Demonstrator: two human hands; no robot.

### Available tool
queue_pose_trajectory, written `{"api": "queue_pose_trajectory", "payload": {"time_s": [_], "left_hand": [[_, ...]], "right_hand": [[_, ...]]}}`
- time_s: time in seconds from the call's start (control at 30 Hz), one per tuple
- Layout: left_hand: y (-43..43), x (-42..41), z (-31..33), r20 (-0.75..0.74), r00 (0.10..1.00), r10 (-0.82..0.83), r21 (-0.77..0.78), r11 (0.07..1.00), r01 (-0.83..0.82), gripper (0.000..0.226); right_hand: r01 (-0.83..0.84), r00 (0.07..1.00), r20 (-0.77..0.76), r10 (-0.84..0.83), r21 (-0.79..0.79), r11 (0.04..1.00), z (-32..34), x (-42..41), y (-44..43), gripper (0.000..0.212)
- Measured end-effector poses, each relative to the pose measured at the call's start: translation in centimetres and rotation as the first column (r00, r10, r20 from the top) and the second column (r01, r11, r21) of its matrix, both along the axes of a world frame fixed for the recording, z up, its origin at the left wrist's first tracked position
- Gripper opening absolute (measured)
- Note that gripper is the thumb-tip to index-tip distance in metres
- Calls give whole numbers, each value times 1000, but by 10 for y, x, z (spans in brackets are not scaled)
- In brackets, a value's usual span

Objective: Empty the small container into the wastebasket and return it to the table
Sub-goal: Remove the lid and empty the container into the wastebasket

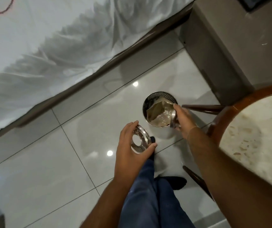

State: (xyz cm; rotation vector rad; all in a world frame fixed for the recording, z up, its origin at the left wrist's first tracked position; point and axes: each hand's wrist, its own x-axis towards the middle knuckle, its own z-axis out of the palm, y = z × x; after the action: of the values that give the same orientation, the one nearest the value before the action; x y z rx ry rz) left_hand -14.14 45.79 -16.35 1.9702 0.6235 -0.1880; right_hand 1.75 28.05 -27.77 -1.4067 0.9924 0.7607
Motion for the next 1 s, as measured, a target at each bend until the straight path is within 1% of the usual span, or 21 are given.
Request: {"api": "queue_pose_trajectory", "payload": {"time_s": [0.13,0.17,0.23,0.27,0.33,0.43,0.5,0.57,0.6,0.73,0.8,1.0], "left_hand": [[10,-12,-8,-39,997,62,-2,998,-62,84],[11,-14,-9,-45,996,74,0,997,-74,84],[12,-17,-12,-58,994,96,-3,995,-96,84],[13,-19,-14,-61,993,105,-6,994,-105,84],[15,-22,-17,-72,990,124,-14,992,-125,85],[18,-25,-19,-95,986,134,-15,991,-136,85],[21,-26,-21,-108,984,143,-18,989,-146,86],[24,-27,-23,-112,983,149,-8,989,-151,87],[26,-27,-24,-116,982,150,-5,989,-151,87],[32,-26,-26,-110,983,148,-1,989,-149,85],[35,-25,-27,-109,983,145,-6,989,-147,84],[37,-21,-28,-104,988,116,8,993,-116,84]], "right_hand": [[-112,993,26,117,-131,985,-30,6,11,35],[-154,986,31,161,-166,974,-36,6,11,40],[-232,968,37,248,-244,942,-45,4,13,57],[-238,964,49,261,-269,933,-47,3,13,62],[-245,957,85,279,-288,926,-53,0,16,63],[-235,948,136,289,-317,919,-56,-3,25,54],[-277,917,177,359,-368,888,-57,-4,33,53],[-359,867,173,468,-434,826,-56,-6,40,63],[-373,849,176,498,-468,801,-57,-6,41,65],[-414,782,200,590,-541,732,-54,-3,48,63],[-414,756,209,621,-581,700,-52,-1,51,59],[-419,699,224,680,-641,643,-48,0,55,56]]}}
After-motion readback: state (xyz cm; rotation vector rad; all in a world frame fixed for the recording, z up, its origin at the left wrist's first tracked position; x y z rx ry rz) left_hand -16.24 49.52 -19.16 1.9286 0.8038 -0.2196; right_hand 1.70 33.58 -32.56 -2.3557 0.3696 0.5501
